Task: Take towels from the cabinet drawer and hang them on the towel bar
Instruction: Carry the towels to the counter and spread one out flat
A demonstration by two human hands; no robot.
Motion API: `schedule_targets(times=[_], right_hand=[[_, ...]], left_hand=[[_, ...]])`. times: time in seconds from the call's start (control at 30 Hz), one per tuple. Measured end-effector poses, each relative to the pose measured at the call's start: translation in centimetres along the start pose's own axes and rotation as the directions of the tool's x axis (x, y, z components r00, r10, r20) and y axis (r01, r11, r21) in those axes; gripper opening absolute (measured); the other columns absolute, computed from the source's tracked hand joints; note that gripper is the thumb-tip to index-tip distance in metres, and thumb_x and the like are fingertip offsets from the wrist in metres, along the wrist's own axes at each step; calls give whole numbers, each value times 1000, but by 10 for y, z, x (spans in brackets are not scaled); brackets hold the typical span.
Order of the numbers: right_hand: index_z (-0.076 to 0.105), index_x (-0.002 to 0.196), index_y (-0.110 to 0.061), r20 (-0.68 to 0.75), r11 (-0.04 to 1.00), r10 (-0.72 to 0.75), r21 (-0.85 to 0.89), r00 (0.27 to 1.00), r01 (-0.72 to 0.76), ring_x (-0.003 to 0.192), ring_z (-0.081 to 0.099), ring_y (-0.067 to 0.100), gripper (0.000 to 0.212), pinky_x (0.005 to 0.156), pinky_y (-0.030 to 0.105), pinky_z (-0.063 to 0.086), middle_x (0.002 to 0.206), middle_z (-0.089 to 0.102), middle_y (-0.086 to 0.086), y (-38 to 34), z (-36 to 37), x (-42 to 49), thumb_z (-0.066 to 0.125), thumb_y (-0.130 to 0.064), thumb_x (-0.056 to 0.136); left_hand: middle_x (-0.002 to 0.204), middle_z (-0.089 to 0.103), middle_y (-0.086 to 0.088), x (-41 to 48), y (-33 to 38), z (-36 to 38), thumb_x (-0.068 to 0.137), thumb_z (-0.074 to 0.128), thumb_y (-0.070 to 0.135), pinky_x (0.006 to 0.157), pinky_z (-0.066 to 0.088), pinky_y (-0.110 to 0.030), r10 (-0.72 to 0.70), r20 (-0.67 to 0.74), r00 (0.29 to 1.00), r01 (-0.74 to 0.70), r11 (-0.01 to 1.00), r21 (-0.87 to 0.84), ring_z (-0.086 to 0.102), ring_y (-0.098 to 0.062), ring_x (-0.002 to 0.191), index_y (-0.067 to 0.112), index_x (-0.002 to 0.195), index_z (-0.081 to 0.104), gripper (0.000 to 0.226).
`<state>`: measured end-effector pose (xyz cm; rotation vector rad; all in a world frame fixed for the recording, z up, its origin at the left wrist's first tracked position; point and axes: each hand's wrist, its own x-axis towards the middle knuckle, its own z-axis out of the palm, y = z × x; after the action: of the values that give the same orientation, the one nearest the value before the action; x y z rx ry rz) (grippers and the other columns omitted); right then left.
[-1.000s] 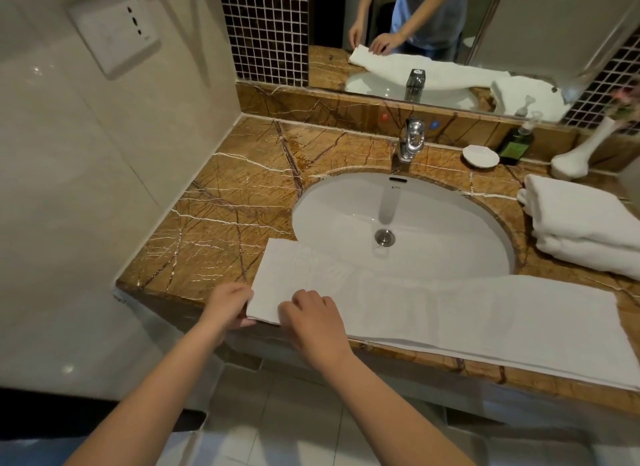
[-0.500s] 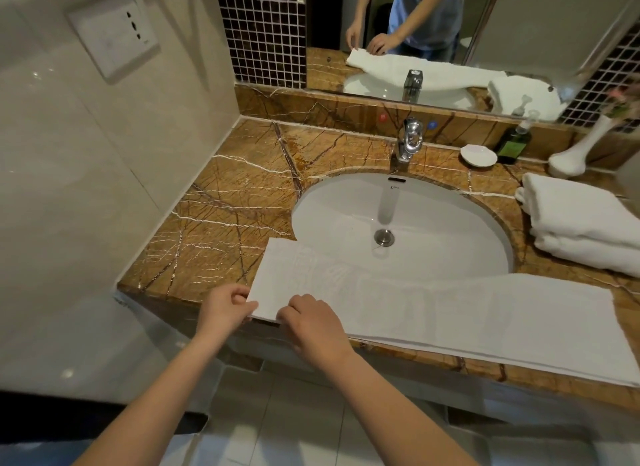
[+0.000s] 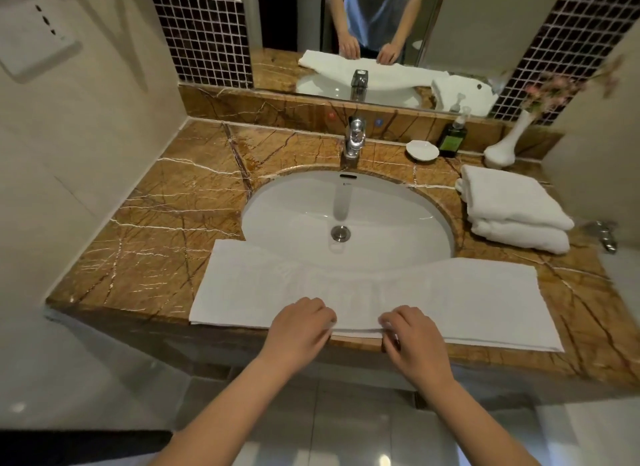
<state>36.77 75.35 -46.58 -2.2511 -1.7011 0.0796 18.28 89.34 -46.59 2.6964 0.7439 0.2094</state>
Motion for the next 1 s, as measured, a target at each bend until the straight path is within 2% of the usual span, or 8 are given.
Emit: schedule_targets(times=[0.2, 0.33, 0.5, 0.63, 0.77, 0.87, 1.0], right_hand=[[67, 83, -10, -20, 999, -34, 28, 999, 35, 73, 61, 24, 11, 57, 34, 50, 83, 64, 4, 13, -5, -5, 75, -7, 76], [65, 83, -11, -48, 996, -75, 51, 996, 77, 71, 60, 22, 10, 56, 33, 50, 83, 63, 3, 14, -10, -5, 72, -10, 76], [68, 75, -13, -14, 973, -223, -58, 975, 222, 61, 57, 24, 15, 48, 32, 46, 72, 61, 3, 23, -8, -14, 79, -9, 66], [67, 80, -13, -28, 971, -241, -18, 970, 240, 64, 57, 24, 13, 51, 33, 45, 76, 61, 3, 29, -7, -15, 76, -10, 70], [68, 91, -14, -60, 991, -132, 20, 989, 133, 75, 59, 20, 21, 59, 32, 48, 86, 62, 2, 43, -14, -23, 73, -17, 71], [68, 88, -11, -92, 1000, -25, 10, 995, 26, 73, 61, 23, 25, 58, 35, 50, 85, 62, 4, 63, -21, -34, 78, -9, 65], [72, 90, -6, -108, 997, -70, -44, 992, 65, 70, 65, 28, 25, 57, 38, 55, 81, 68, 8, 80, -29, -37, 82, -3, 68]], left_hand=[[101, 59, 1, 8, 12, 5, 93, 48, 27, 71, 50, -34, 34, 4, 999, -35, 990, 138, 54, -19, 89, 18, 101, 61, 17], [85, 63, -1, 3, 14, 0, 83, 63, 20, 58, 51, -34, 62, 12, 998, -63, 980, 187, 57, -20, 74, 15, 85, 64, 5], [69, 62, 1, 2, 24, -2, 56, 83, 15, 43, 45, -26, 94, 40, 995, -102, 945, 311, 56, -16, 56, 16, 69, 66, 22], [66, 59, 0, 2, 27, -1, 53, 81, 13, 44, 35, -25, 116, -13, 993, -105, 937, 333, 52, -18, 53, 15, 66, 63, 23], [68, 60, 2, 6, 31, -1, 62, 79, 20, 44, 40, -26, 162, -40, 986, -143, 944, 298, 52, -16, 55, 18, 69, 63, 17], [71, 62, 2, 12, 36, 3, 58, 80, 17, 43, 43, -25, 209, -22, 978, -194, 937, 290, 56, -17, 59, 18, 70, 65, 19], [75, 65, 3, 17, 35, 8, 51, 85, 17, 44, 43, -21, 203, 17, 979, -200, 941, 271, 61, -16, 65, 20, 69, 67, 25]])
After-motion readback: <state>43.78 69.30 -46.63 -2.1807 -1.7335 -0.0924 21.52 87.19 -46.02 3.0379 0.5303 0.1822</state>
